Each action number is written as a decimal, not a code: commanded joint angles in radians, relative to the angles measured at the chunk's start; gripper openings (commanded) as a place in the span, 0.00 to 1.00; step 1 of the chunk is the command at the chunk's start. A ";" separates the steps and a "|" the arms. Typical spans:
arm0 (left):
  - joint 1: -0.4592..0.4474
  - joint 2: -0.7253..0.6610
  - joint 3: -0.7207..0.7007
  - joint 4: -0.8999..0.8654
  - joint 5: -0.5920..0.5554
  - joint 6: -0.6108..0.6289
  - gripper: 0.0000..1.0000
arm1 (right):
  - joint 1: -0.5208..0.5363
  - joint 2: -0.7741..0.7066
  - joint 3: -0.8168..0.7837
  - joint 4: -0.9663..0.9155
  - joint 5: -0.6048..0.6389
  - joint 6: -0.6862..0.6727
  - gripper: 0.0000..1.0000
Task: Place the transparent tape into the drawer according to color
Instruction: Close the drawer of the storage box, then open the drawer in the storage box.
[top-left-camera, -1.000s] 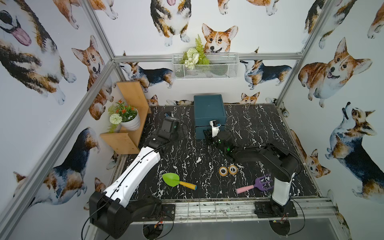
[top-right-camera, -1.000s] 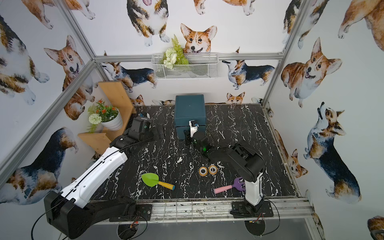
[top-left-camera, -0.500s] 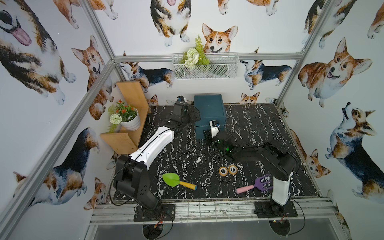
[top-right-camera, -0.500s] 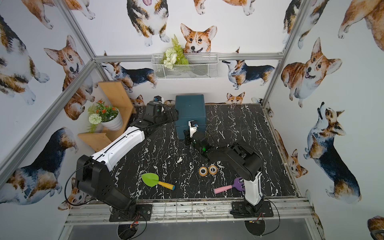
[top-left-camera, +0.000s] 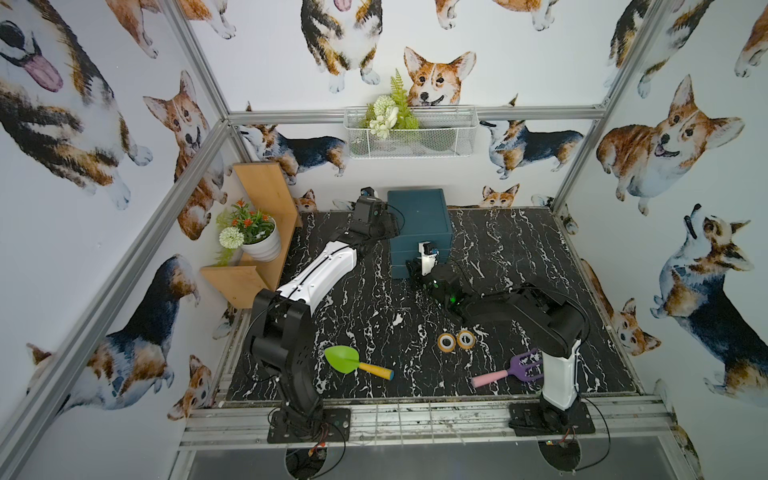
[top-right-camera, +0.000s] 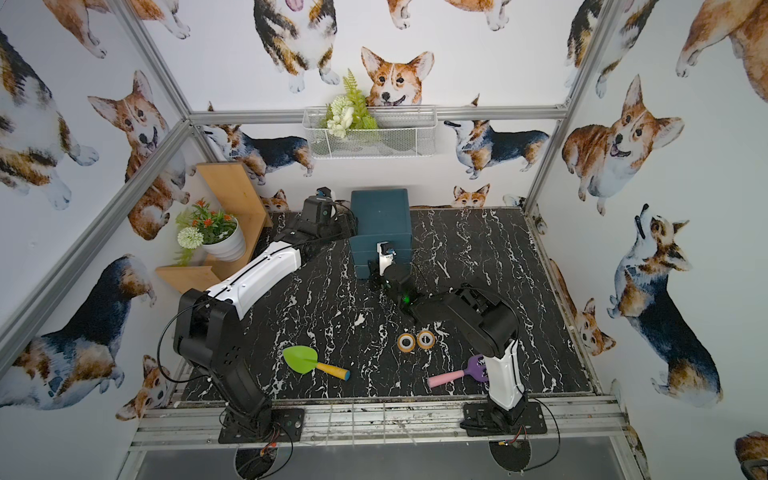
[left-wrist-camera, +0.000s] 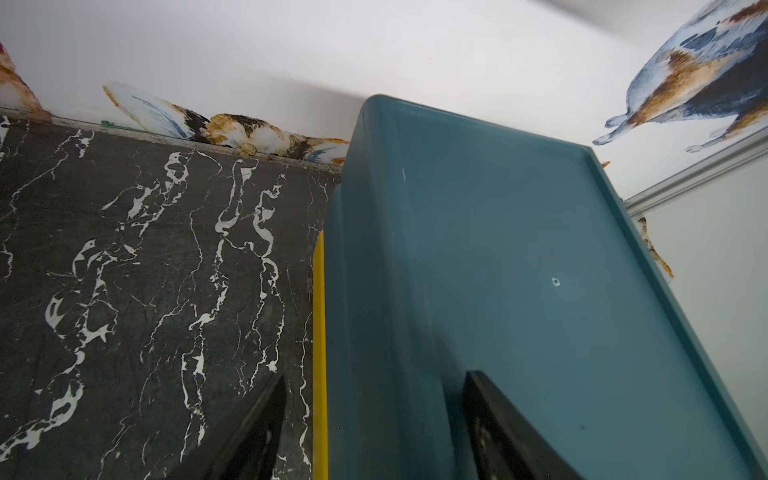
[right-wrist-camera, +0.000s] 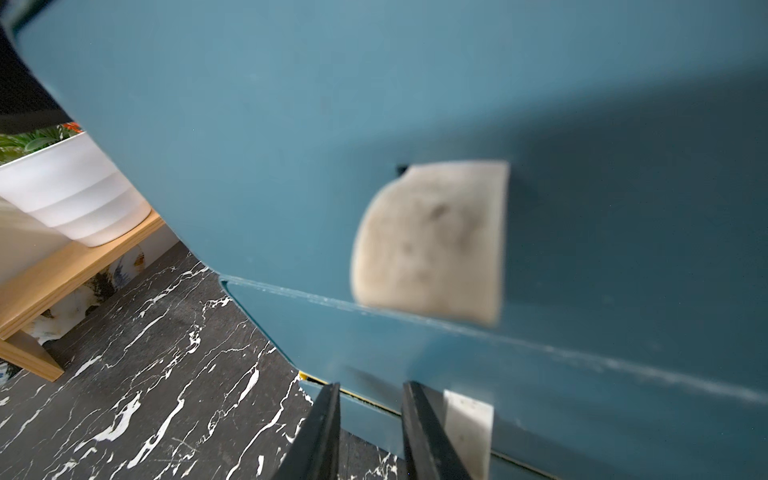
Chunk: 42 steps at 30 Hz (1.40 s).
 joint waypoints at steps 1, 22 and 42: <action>0.003 0.009 -0.011 -0.094 -0.017 0.039 0.72 | -0.007 0.012 0.017 0.073 0.064 0.001 0.32; 0.027 0.000 -0.056 -0.073 0.021 0.023 0.75 | -0.010 -0.191 -0.210 -0.134 -0.242 0.362 0.50; 0.028 0.007 -0.057 -0.073 0.027 0.022 0.76 | -0.192 0.035 -0.194 0.194 -0.516 0.899 0.38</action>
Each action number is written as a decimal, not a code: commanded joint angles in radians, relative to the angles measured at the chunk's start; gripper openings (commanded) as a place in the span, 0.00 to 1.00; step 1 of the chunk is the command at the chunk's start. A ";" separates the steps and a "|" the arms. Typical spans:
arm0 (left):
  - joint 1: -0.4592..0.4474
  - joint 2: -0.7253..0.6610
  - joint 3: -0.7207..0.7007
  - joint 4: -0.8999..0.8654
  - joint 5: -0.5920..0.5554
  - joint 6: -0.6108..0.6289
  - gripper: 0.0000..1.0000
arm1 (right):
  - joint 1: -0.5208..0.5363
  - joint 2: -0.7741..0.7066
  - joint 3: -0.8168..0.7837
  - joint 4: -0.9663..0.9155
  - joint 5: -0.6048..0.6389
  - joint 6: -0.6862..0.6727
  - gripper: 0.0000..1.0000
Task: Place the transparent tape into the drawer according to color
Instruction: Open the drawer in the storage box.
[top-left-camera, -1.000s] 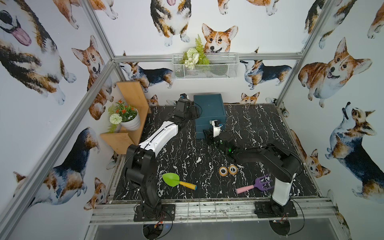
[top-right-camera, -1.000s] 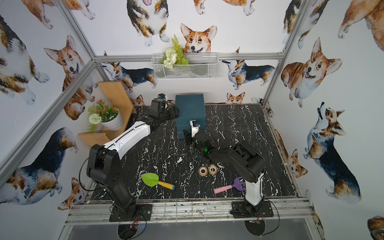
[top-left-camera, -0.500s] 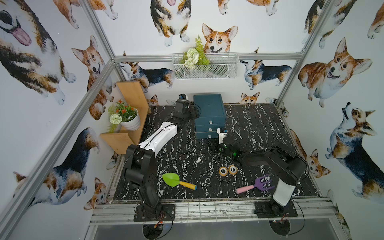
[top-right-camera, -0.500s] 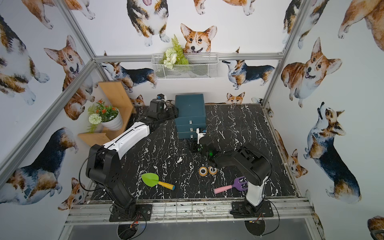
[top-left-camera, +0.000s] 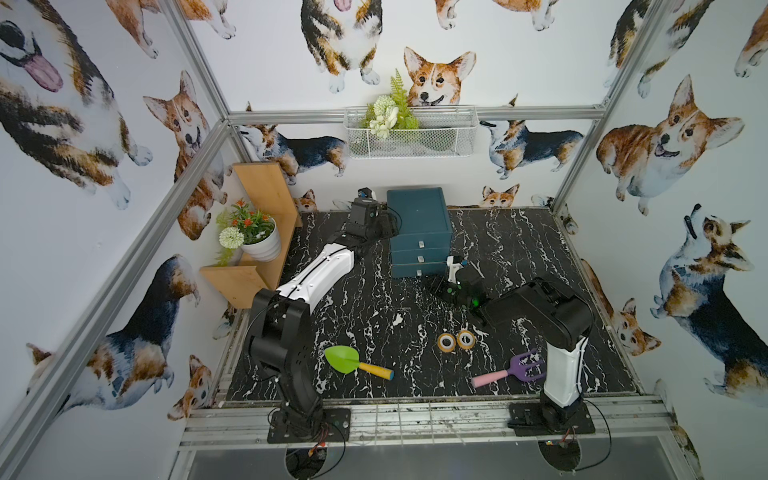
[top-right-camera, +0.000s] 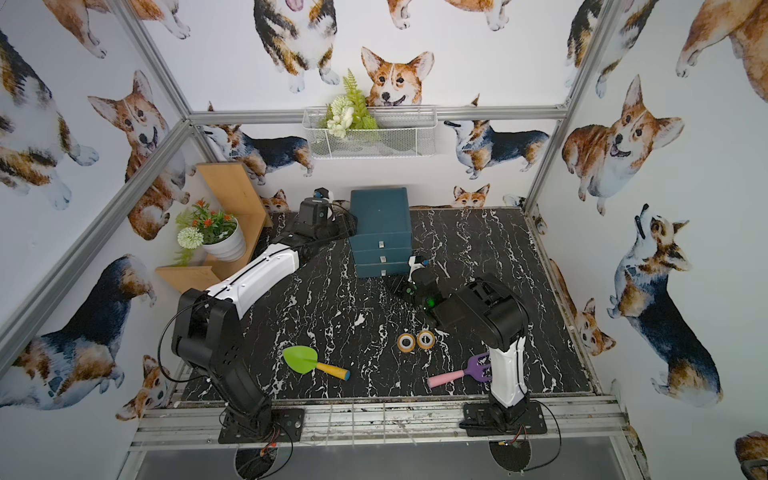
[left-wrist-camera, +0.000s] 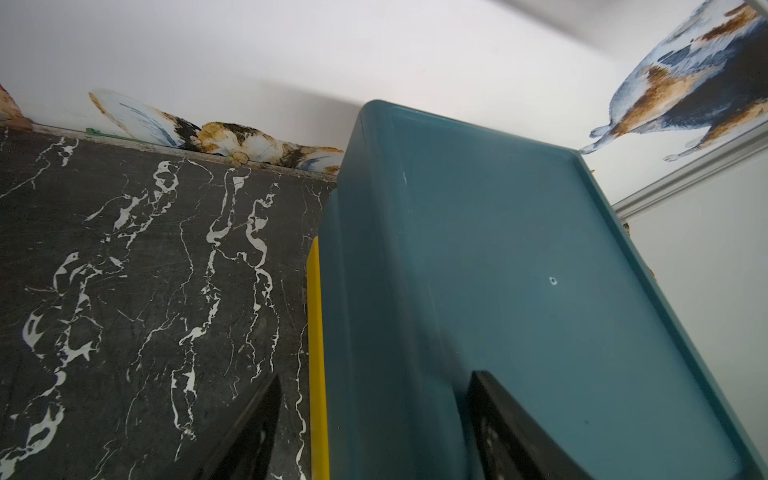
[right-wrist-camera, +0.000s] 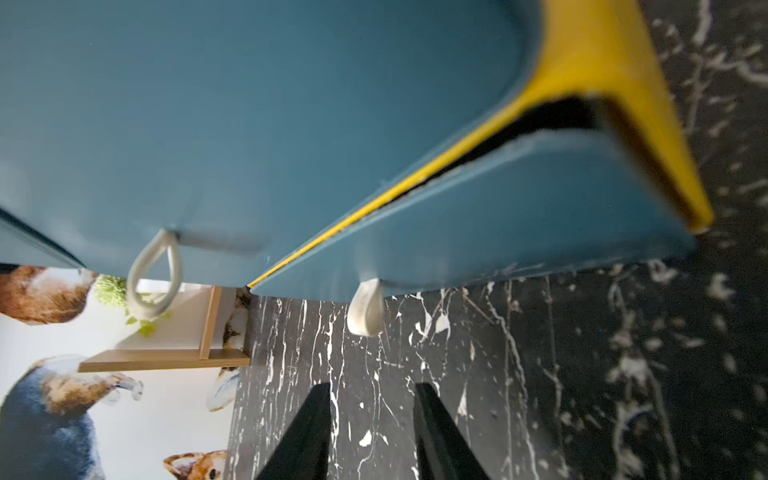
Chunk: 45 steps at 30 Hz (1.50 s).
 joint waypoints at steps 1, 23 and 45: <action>0.003 0.014 -0.008 -0.142 -0.019 0.021 0.76 | -0.018 0.048 0.009 0.165 -0.073 0.165 0.38; 0.002 0.032 -0.006 -0.147 -0.019 0.022 0.76 | -0.030 0.147 0.086 0.178 -0.044 0.248 0.31; 0.002 0.048 -0.006 -0.147 -0.007 0.020 0.77 | -0.028 0.169 0.056 0.259 -0.048 0.305 0.00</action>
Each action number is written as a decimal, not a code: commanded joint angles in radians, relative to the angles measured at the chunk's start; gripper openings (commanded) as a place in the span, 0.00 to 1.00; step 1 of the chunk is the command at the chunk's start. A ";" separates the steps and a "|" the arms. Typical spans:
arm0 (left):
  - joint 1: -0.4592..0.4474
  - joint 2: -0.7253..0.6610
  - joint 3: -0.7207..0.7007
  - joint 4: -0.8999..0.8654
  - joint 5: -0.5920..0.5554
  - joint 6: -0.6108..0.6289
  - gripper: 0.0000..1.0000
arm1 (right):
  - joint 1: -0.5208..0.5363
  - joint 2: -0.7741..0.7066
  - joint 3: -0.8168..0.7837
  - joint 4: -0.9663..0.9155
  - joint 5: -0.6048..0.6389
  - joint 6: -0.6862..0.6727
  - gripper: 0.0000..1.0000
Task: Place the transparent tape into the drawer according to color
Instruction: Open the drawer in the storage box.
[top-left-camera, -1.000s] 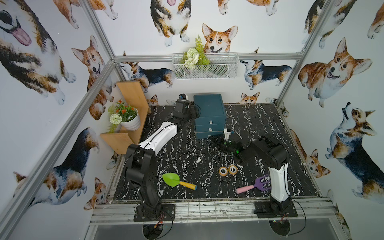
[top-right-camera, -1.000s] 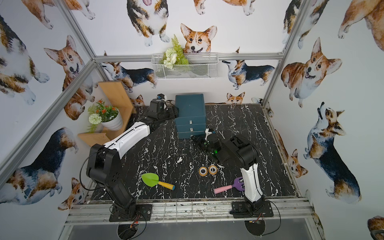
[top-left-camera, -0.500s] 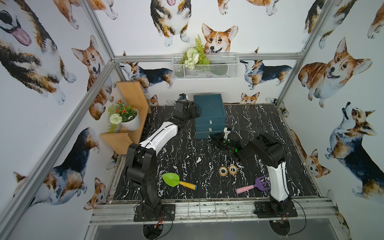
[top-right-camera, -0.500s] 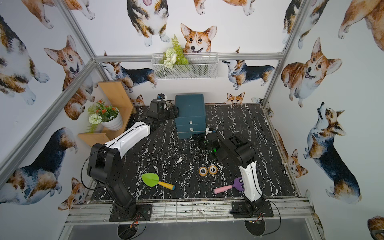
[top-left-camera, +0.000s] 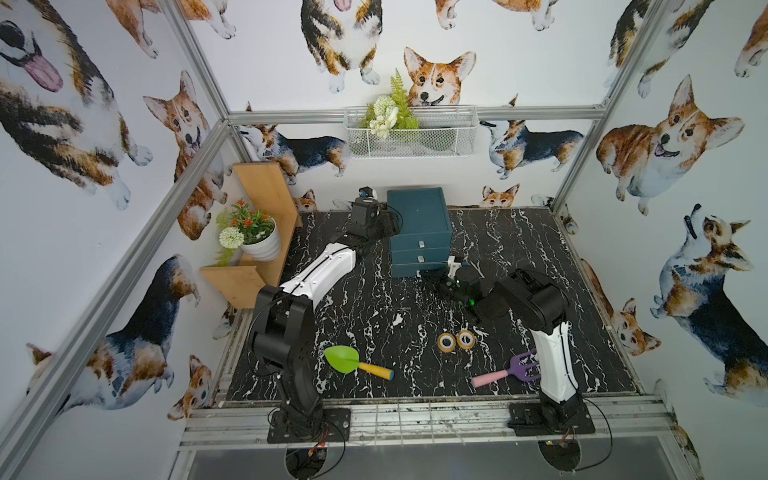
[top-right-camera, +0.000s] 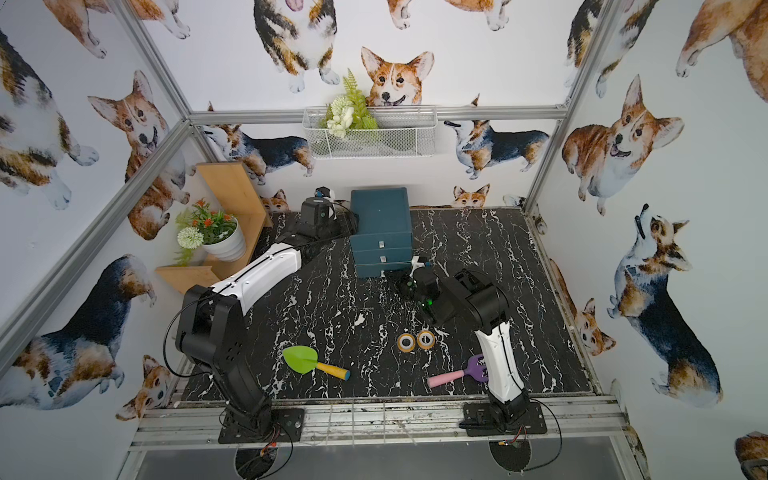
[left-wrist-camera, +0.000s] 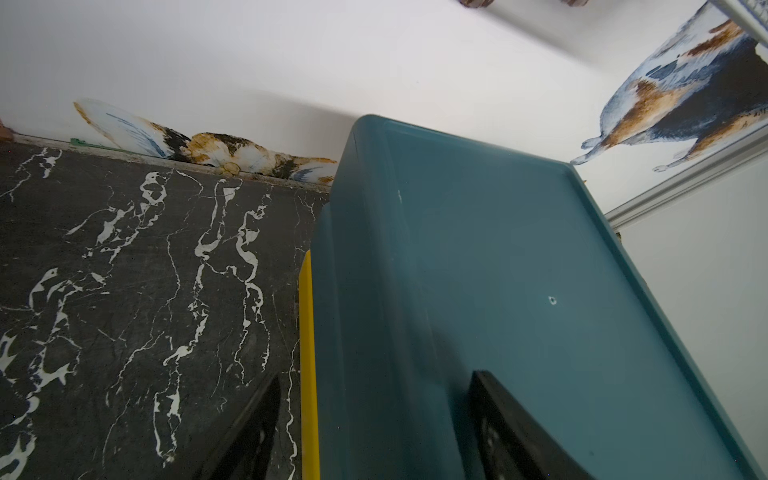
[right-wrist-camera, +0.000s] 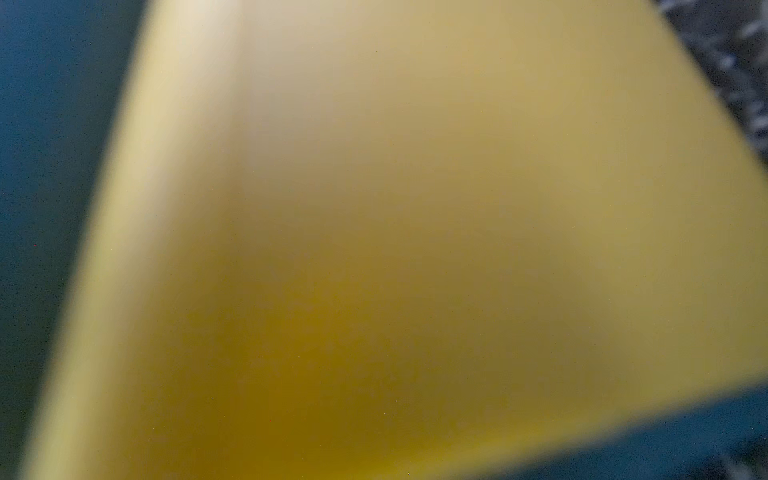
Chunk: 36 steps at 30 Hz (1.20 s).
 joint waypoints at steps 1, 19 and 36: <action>0.002 0.018 -0.006 -0.198 -0.018 0.024 0.76 | 0.003 -0.020 -0.032 0.036 -0.014 0.007 0.00; 0.002 0.055 0.008 -0.207 -0.024 0.030 0.77 | 0.112 -0.207 -0.287 -0.030 -0.034 -0.017 0.00; 0.002 0.032 0.004 -0.226 -0.028 0.026 0.83 | 0.130 -0.271 -0.346 -0.031 0.004 -0.025 0.55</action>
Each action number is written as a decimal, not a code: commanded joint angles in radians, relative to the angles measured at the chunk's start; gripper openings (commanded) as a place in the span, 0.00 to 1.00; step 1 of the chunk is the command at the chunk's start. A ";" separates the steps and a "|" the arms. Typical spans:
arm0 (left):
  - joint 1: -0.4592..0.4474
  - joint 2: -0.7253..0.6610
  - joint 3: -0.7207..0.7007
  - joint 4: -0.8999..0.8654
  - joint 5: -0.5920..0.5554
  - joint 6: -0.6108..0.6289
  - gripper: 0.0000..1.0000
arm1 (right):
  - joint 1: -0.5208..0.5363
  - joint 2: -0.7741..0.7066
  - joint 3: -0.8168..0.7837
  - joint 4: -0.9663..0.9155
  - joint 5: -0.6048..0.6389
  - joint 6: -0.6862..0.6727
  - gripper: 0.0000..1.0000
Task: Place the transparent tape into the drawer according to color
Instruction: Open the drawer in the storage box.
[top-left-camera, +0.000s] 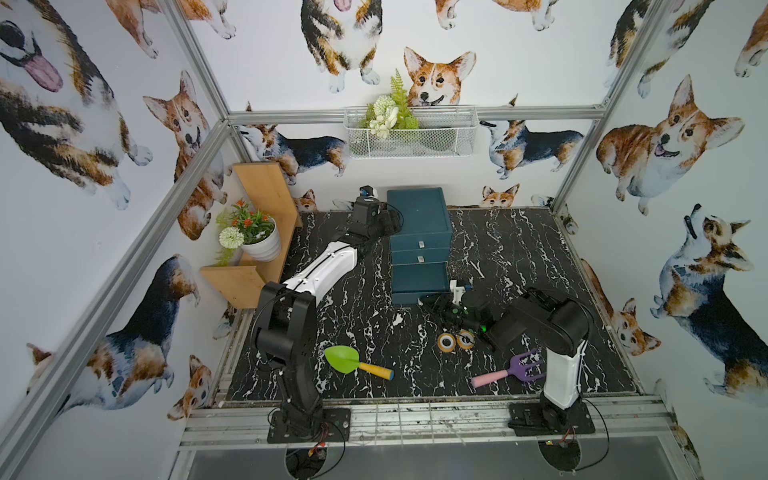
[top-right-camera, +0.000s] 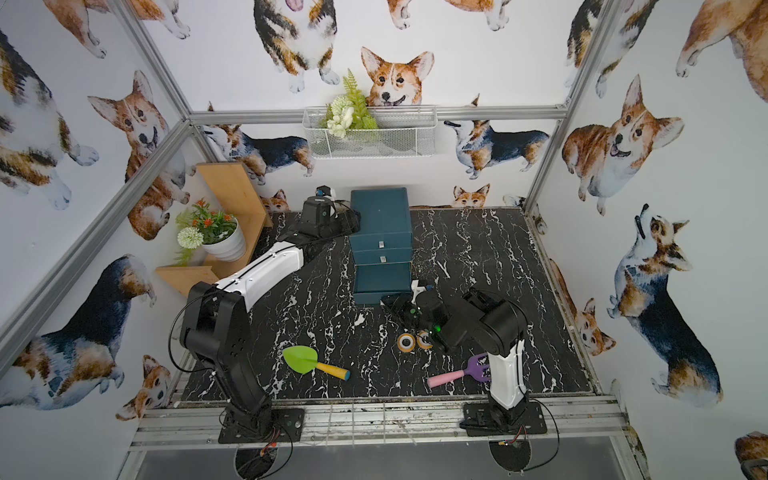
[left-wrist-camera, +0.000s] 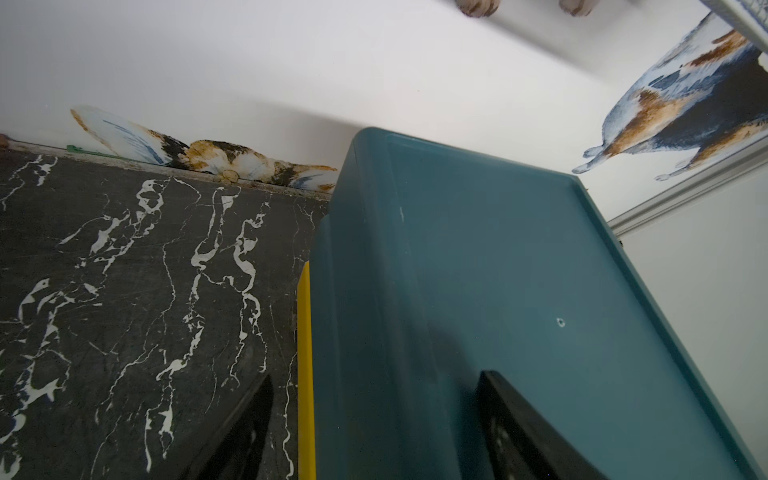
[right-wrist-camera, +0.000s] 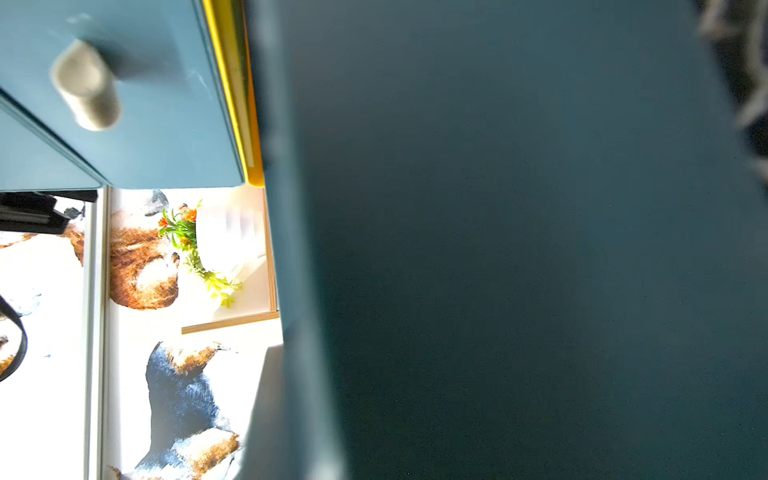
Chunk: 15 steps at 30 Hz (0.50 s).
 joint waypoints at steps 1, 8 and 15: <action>0.001 0.002 -0.015 -0.244 -0.017 0.024 0.84 | 0.003 -0.045 -0.028 -0.031 -0.001 -0.032 0.57; 0.001 -0.078 -0.032 -0.272 -0.001 -0.015 0.88 | 0.009 -0.178 -0.075 -0.151 -0.034 -0.088 0.58; 0.001 -0.291 -0.156 -0.271 0.023 -0.031 0.92 | 0.009 -0.446 -0.016 -0.597 -0.014 -0.363 0.57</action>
